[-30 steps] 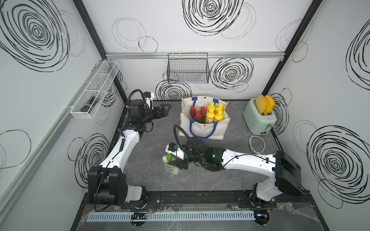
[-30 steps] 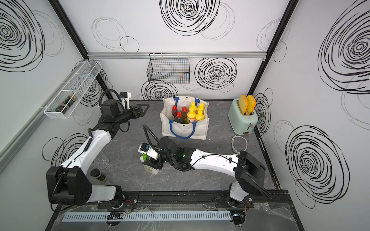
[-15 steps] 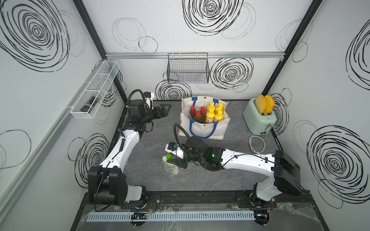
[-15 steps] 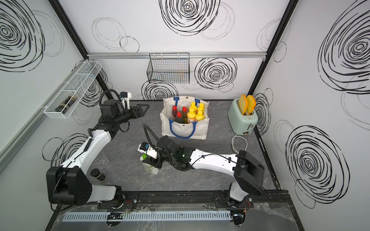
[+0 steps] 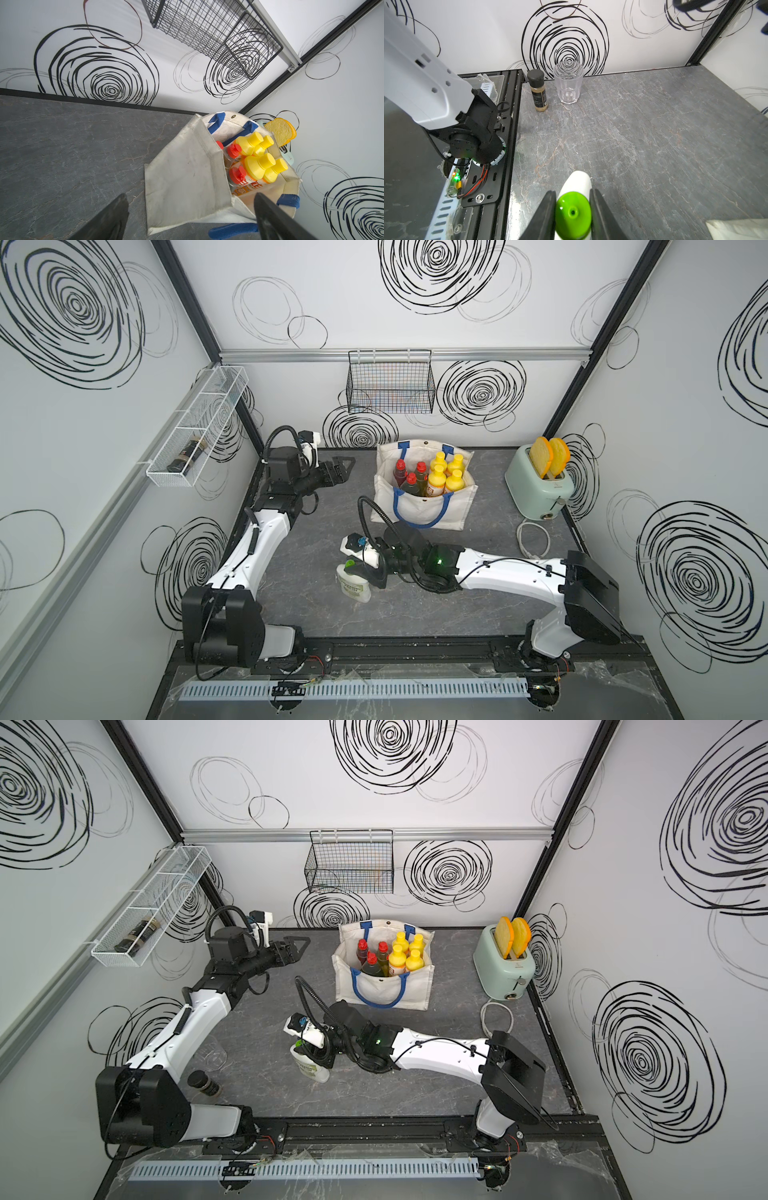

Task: Pack dish soap into the shopping bag
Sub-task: Pick up the bottle of dish soap at the center of the board.

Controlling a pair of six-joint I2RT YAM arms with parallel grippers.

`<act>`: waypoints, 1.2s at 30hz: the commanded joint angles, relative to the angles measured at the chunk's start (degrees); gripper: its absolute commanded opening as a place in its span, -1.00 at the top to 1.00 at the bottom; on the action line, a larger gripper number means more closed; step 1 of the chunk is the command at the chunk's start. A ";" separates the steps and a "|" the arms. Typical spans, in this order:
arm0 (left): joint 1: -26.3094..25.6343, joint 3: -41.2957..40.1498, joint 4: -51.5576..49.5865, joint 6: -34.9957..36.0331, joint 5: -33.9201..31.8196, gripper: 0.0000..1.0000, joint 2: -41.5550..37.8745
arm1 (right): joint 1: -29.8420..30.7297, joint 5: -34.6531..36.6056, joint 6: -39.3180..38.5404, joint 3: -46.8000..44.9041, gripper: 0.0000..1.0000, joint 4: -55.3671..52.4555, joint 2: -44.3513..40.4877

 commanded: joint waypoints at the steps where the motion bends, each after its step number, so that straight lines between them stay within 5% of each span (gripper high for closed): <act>1: -0.30 -0.42 2.88 -0.01 0.65 -0.92 -1.77 | -0.03 0.78 -0.34 2.23 0.45 -0.41 -0.07; 19: -0.57 -0.41 3.03 -0.01 0.64 -0.92 -2.13 | -3.49 7.66 1.60 4.70 1.00 -4.94 -3.79; 36: -3.18 -0.16 2.70 -0.01 1.11 -0.92 -2.29 | -14.84 9.49 3.27 19.91 1.00 -20.33 -7.05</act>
